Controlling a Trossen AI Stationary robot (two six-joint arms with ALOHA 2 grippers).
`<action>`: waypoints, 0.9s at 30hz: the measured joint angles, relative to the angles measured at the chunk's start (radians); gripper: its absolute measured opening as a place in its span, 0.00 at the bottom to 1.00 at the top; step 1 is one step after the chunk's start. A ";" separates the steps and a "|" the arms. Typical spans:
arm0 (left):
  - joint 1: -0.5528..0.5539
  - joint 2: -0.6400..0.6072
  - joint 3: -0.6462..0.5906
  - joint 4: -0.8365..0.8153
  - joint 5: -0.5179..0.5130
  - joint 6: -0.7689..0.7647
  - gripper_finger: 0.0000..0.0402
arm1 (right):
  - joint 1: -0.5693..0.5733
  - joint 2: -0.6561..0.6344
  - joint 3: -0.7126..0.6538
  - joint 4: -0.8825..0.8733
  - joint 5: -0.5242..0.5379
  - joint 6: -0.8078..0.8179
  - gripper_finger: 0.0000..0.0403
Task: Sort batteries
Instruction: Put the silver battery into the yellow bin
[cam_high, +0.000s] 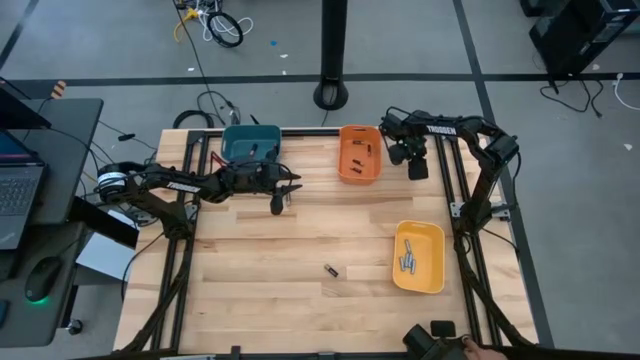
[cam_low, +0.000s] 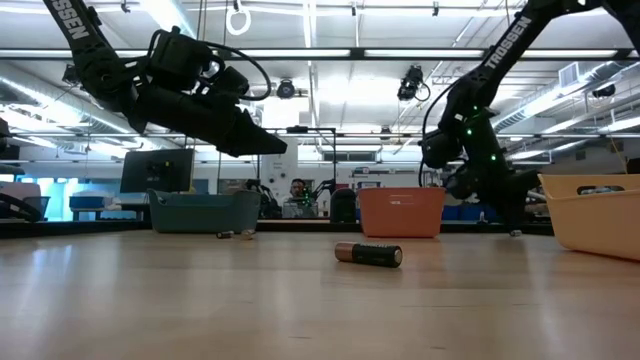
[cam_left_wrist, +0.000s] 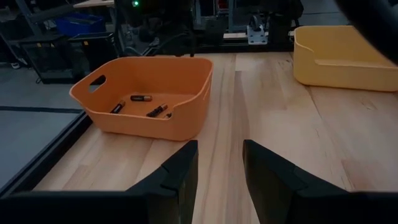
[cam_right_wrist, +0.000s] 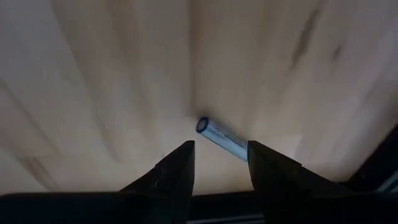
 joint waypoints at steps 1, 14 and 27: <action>0.000 0.000 0.000 -0.001 0.000 0.002 0.34 | 0.000 0.000 -0.004 0.006 0.000 -0.015 0.40; 0.000 0.000 0.000 -0.003 0.000 0.002 0.34 | 0.006 0.032 -0.044 0.050 0.023 -0.049 0.39; 0.000 0.000 0.000 -0.002 0.000 0.001 0.34 | 0.003 0.033 -0.044 0.062 -0.002 -0.011 0.22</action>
